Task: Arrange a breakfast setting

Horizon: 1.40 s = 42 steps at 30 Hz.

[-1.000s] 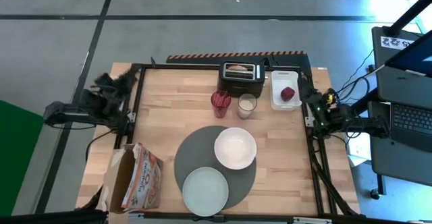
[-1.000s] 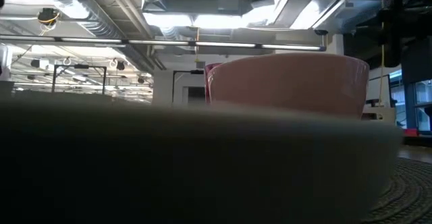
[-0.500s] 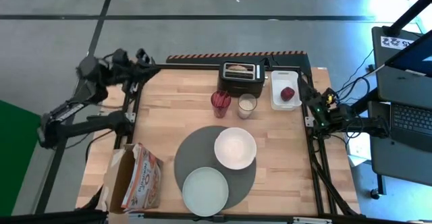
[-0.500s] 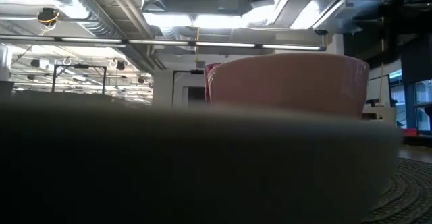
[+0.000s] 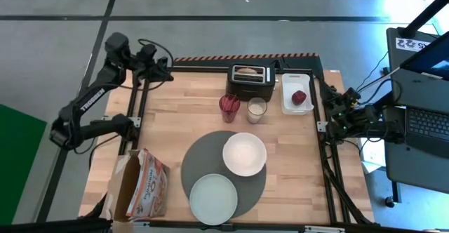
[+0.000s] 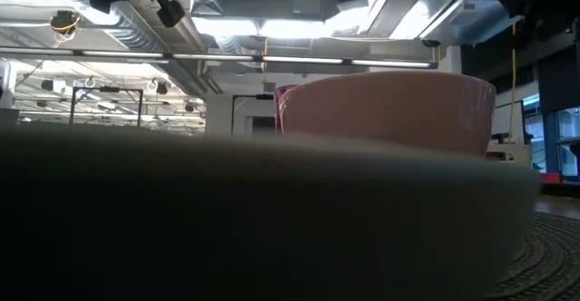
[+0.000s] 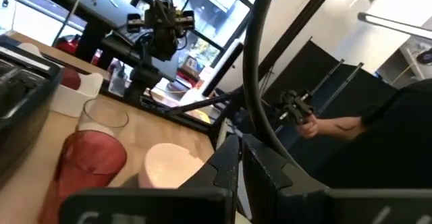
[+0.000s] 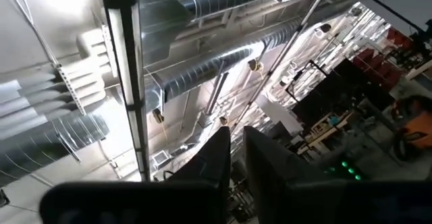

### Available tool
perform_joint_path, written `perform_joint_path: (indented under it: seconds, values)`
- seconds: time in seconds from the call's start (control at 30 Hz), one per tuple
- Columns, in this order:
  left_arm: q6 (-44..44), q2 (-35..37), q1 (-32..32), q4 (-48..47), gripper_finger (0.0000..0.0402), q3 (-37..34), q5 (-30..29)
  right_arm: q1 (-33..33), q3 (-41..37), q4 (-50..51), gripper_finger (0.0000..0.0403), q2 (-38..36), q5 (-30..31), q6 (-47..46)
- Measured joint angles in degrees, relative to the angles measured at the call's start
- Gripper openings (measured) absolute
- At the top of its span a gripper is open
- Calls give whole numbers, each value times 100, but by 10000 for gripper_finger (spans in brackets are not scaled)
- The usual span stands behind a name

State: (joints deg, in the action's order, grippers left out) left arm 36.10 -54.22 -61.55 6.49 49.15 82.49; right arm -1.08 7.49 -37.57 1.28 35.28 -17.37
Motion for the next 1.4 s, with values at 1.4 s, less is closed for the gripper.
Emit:
perform_joint_path:
  seconds: [1.4]
  values:
    - [-560,-2017,3151,-9646,0,2223,-4288,0,2479,43,46,5136,-1275,2068]
